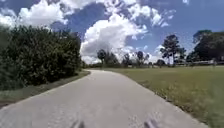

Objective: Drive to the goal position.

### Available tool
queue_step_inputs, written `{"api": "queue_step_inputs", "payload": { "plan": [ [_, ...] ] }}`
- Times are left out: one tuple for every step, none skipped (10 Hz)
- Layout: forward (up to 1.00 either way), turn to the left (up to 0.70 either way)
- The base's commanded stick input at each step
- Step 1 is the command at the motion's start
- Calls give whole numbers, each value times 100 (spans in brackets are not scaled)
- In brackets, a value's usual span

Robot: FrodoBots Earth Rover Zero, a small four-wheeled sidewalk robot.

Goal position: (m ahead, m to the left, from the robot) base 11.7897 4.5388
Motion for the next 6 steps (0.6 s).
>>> {"api": "queue_step_inputs", "payload": {
  "plan": [
    [50,0],
    [50,12],
    [50,25],
    [50,25],
    [50,25],
    [50,0]
  ]
}}
